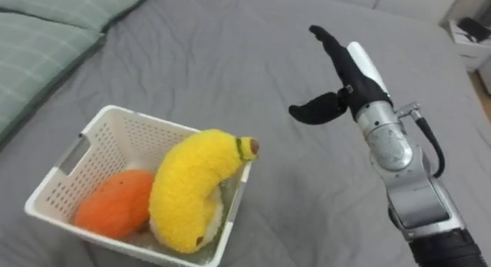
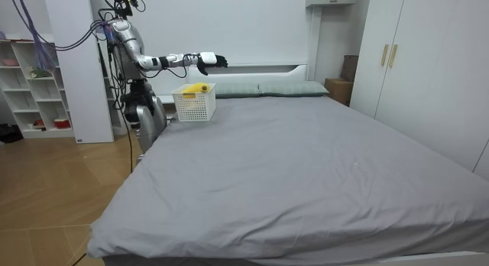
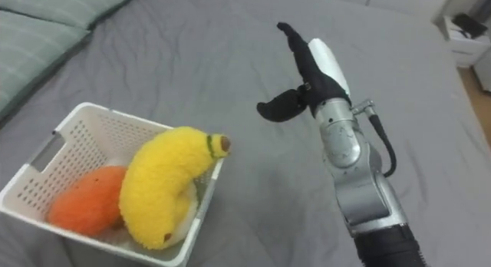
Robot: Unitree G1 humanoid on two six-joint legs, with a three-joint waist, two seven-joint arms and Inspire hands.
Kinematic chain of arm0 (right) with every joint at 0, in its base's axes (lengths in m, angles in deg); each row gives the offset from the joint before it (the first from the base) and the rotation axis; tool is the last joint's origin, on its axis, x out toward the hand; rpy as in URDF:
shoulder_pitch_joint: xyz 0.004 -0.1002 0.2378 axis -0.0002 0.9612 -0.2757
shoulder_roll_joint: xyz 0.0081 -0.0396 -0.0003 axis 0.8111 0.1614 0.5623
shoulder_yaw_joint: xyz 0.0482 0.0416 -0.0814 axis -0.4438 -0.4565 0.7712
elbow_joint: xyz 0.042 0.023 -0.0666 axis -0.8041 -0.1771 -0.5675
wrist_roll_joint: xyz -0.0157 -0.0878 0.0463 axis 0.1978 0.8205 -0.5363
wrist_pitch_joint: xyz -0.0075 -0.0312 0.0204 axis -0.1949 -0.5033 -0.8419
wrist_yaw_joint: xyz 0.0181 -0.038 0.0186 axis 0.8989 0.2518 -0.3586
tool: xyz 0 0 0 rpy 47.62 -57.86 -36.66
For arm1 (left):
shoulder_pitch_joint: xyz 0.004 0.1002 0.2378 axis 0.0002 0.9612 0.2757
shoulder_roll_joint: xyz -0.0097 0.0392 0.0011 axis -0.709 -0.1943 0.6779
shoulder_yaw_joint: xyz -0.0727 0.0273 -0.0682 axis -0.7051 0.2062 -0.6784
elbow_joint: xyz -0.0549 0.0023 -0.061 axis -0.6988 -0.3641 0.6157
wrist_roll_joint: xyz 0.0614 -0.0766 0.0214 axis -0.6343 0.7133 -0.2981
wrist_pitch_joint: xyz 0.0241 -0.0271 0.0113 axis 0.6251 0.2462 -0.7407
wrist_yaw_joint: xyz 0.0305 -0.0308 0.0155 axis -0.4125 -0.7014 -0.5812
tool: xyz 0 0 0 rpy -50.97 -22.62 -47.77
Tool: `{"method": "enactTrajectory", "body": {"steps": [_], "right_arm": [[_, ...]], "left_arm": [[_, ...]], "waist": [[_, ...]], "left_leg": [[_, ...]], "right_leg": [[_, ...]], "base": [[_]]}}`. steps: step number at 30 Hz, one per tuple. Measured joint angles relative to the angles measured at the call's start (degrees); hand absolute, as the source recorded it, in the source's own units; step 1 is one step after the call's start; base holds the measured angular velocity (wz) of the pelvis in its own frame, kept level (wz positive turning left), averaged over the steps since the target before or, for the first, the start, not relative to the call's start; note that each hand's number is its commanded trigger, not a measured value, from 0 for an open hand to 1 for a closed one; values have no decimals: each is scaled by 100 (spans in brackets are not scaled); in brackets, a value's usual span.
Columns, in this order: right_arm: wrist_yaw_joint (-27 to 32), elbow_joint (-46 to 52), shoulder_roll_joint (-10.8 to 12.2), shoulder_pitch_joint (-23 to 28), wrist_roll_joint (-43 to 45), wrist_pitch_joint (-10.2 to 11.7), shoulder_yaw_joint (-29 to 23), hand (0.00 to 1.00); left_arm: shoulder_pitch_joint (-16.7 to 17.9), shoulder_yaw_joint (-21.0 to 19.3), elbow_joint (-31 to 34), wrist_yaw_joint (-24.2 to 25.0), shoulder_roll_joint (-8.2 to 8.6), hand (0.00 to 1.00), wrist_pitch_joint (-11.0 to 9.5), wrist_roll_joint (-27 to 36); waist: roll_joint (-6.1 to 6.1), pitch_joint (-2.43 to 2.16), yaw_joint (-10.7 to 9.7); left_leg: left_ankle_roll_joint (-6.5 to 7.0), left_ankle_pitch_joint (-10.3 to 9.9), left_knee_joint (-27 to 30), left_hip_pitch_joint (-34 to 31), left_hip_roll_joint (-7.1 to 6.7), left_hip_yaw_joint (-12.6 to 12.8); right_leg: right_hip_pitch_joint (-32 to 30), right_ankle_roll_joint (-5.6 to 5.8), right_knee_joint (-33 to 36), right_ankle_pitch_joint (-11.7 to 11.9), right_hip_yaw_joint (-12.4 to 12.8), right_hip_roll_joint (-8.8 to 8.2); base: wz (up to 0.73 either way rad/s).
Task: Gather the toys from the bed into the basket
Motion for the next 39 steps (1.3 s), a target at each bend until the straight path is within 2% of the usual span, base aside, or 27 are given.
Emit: {"method": "enactTrajectory", "body": {"steps": [4,7,14,16,20,22,25,29,32,36,38,39], "right_arm": [[264,4,-7,107,-241,17,-514,0],[376,19,-8,367,-788,167,-861,0],[601,13,14,1255,-1372,232,-1259,0],[754,-278,25,1460,-1680,368,-1347,0],[884,-607,50,1945,-2413,370,-1346,0],[919,-1332,143,2136,-2655,488,-1363,0],[1070,-2407,367,2316,-2976,527,-1551,0],[1268,-4217,473,2361,-2997,755,-1561,0],[1401,-5267,494,2583,-3045,763,-1565,0],[1473,-6177,485,2804,-3026,756,-1657,0],[1395,-6480,488,2814,-3023,687,-1648,0],[1327,-6648,488,2809,-3000,625,-1614,0]], "left_arm": [[243,-41,-15,-5,-43,0,31,67],[321,-51,-16,-64,-52,0,29,63],[518,-171,-50,-180,-42,0,4,101],[607,-190,-44,-285,-41,0,-13,207],[680,-166,-28,-413,-42,0,-47,304],[720,-196,-48,-437,-41,0,-56,305],[837,-282,-49,-432,-12,0,-170,299],[906,-281,-71,-484,-1,0,-258,307],[955,-281,-76,-485,0,0,-290,304],[981,-455,-102,-426,50,0,-280,286],[1009,-492,-102,-390,49,0,-277,270],[1031,-493,-101,-386,57,0,-269,236]], "waist": [[54,6,-386],[59,7,-513],[73,19,-730],[66,16,-803],[69,19,-838],[79,20,-876],[115,7,-914],[142,5,-993],[182,15,-989],[251,-13,-1003],[226,2,-995],[234,-11,-988]], "left_leg": [[-22,-31,-20,33,45,133],[-48,-47,-22,37,88,213],[-103,-95,-12,174,164,406],[-132,-121,11,223,197,469],[-180,-168,14,221,232,558],[-167,-159,24,265,246,570],[-175,-160,21,311,255,564],[-194,-172,11,329,264,550],[-215,-184,0,349,281,557],[-260,-210,4,344,292,554],[-270,-214,-14,402,292,553],[-277,-218,-14,404,293,553]], "right_leg": [[-44,-8,-2,3,170,55],[-71,-41,-4,25,197,99],[-1,-95,-8,53,365,182],[-1,-112,-2,62,450,224],[-28,-142,-21,51,503,251],[14,-153,-52,50,538,273],[61,-165,-73,45,484,274],[88,-178,-82,27,475,288],[95,-192,-73,3,519,319],[94,-214,-43,-42,508,326],[107,-225,32,-78,494,319],[119,-227,39,-85,501,321]], "base": [[-19],[-13],[-16],[-16],[-12],[-4],[0],[0],[-2],[-1],[-2],[-4]]}}
